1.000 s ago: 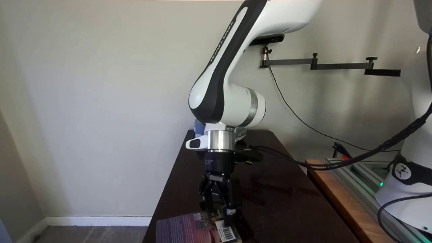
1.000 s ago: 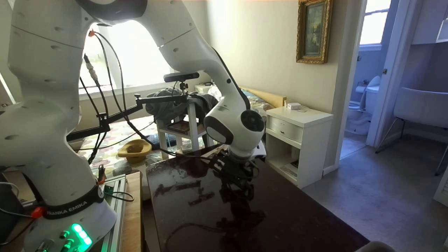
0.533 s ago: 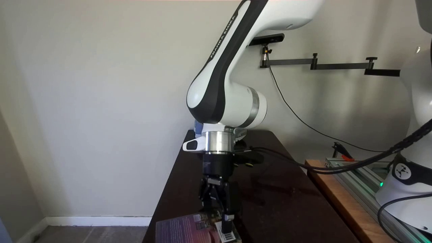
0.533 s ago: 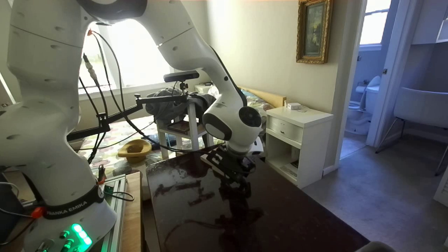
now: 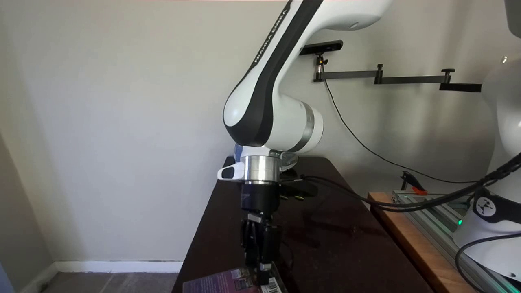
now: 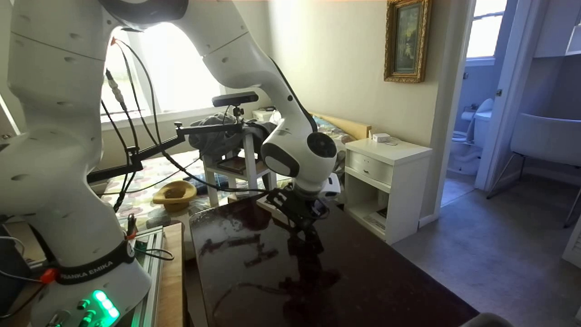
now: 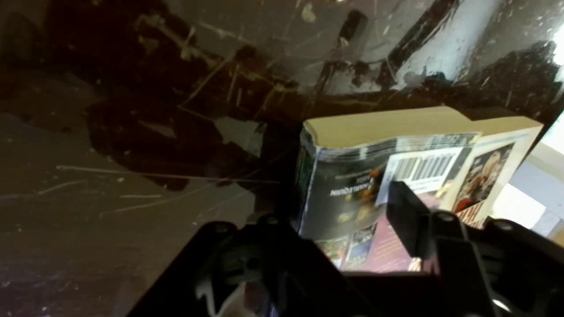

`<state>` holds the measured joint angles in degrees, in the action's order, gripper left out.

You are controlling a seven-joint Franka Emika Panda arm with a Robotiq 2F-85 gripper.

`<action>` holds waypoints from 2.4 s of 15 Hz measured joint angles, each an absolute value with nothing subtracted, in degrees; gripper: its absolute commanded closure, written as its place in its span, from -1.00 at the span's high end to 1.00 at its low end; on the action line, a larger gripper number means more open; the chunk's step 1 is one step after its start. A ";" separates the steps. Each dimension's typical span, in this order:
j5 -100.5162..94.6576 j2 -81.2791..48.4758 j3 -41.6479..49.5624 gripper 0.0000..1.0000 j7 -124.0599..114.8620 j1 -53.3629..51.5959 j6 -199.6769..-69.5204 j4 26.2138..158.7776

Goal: Turn the book on the other side

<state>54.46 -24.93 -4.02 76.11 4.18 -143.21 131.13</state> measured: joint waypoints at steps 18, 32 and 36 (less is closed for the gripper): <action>54.42 -10.11 0.12 -0.89 73.10 5.87 -147.32 140.95; 27.59 2.70 1.47 -0.89 52.86 8.83 -176.97 158.52; 14.18 -0.84 3.66 -0.89 45.69 12.83 -181.09 158.46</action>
